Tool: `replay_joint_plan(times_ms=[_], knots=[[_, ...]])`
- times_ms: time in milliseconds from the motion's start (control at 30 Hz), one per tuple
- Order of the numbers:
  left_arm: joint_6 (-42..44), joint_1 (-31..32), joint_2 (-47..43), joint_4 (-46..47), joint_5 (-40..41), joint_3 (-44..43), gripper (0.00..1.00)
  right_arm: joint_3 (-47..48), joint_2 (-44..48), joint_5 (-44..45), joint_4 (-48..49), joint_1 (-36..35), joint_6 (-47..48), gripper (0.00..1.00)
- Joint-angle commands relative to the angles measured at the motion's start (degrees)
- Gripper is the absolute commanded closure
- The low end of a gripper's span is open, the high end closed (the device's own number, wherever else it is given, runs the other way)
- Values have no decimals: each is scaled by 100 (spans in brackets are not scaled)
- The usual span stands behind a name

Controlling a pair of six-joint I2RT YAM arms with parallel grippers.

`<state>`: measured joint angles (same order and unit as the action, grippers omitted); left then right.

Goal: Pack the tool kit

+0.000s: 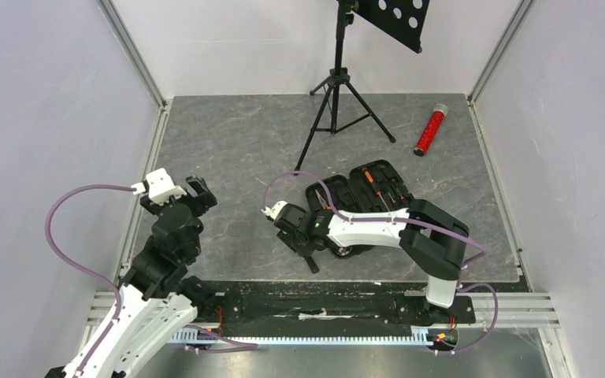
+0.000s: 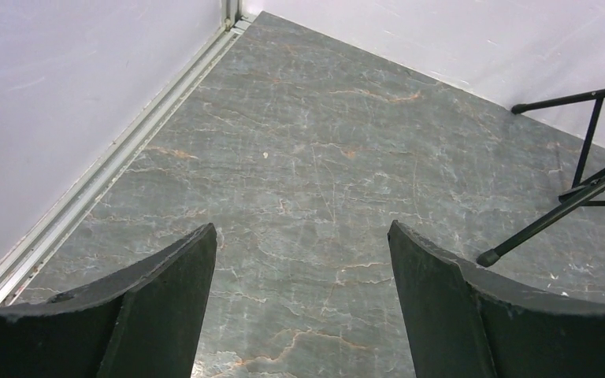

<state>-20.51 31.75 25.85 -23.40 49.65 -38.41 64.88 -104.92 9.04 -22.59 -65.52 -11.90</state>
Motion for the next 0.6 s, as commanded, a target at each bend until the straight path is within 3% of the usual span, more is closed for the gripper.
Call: replay_joint_plan(times_ms=[0, 133, 333, 567], knots=[[286, -102, -87, 347, 175, 47, 14, 326, -237, 92, -66, -40, -106, 64], [246, -220, -97, 316, 16, 57, 14, 473, -391, 87, -86, -38, -42, 71], [162, -344, -104, 257, -156, 66, 15, 640, -187, 77, -158, -40, 90, 100], [129, -404, -105, 233, -245, 89, 15, 838, 712, 553, -394, -42, 329, 100]])
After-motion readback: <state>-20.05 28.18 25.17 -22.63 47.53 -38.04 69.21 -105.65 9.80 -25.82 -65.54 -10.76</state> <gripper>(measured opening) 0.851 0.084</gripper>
